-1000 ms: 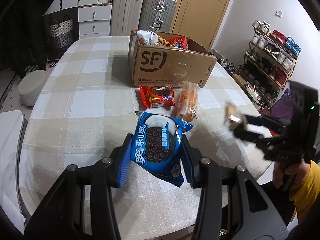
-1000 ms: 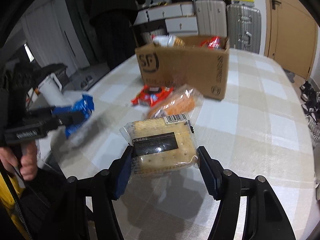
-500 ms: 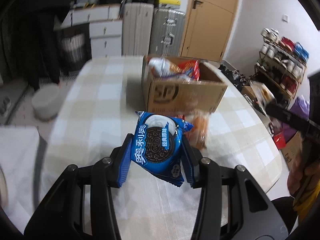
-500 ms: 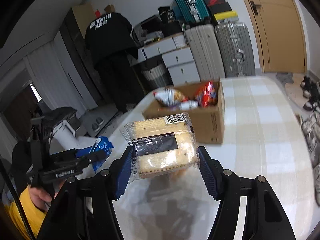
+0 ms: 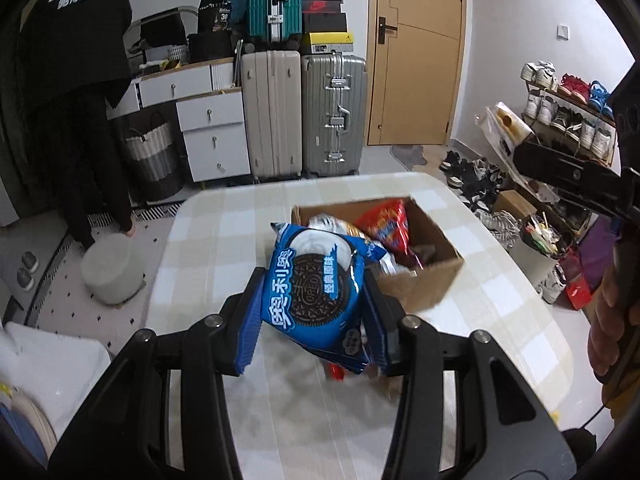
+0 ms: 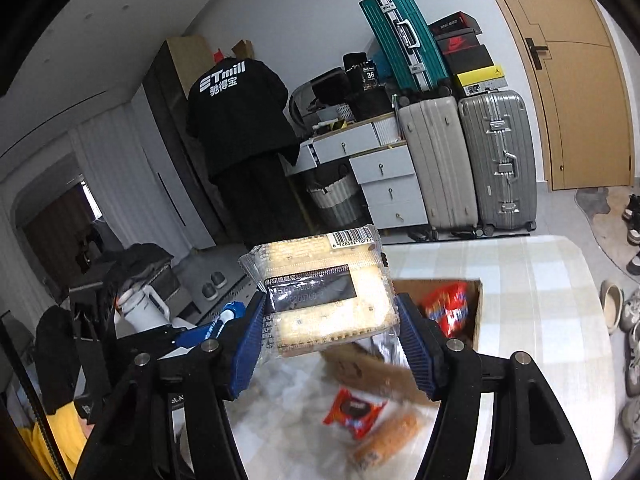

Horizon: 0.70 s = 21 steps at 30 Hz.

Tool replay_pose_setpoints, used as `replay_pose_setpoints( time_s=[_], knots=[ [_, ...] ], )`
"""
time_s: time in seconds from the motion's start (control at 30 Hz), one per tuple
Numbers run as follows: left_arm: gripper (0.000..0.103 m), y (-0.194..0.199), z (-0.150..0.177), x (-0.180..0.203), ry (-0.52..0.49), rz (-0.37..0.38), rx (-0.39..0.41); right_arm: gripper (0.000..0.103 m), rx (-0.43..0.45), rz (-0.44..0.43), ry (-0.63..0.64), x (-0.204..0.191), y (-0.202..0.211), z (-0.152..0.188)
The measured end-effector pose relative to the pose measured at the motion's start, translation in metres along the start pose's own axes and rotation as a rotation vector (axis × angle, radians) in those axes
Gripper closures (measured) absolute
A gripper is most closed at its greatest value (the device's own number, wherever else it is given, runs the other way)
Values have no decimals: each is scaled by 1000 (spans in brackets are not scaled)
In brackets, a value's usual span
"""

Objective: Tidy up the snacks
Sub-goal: 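Lift both packs and carry them over the SF box, then lower the blue Oreo pack and cracker pack into the box and open both tools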

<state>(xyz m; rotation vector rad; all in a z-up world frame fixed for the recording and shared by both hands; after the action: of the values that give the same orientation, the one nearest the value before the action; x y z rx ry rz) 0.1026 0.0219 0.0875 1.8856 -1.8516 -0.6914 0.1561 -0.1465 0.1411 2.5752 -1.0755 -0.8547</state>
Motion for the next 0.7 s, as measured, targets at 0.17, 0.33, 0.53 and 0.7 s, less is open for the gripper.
replay_pose_setpoints(
  time_s=[0.17,0.33,0.53,0.7],
  knots=[
    [61,-26,-29,6,-15,-9,-8,39,-8,13,-24,17,-21,-25],
    [61,-53,-51,11,24,20,-23,39,-14,33,-41,39,-39,-44],
    [61,-92,-64,22,38,32,-63,39,-32,69,-30,62,-55,-53],
    [61,-132,-68,39,12,50,-108,39,-71,95,-35,82,-69,-47]
  ],
)
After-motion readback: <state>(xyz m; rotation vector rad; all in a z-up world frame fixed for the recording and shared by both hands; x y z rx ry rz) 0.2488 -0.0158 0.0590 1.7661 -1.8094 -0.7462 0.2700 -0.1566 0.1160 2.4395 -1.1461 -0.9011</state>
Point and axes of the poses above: each gripper's, at about its wrist camera, not at the fingertips, and y roughly against the way its jaws point, x to its right, z to its underside, the point moved 6 cm from there along -y, roughly the way its jaws point, and after that the axes turned 7 degrees about -z, right-handed, at the moved point
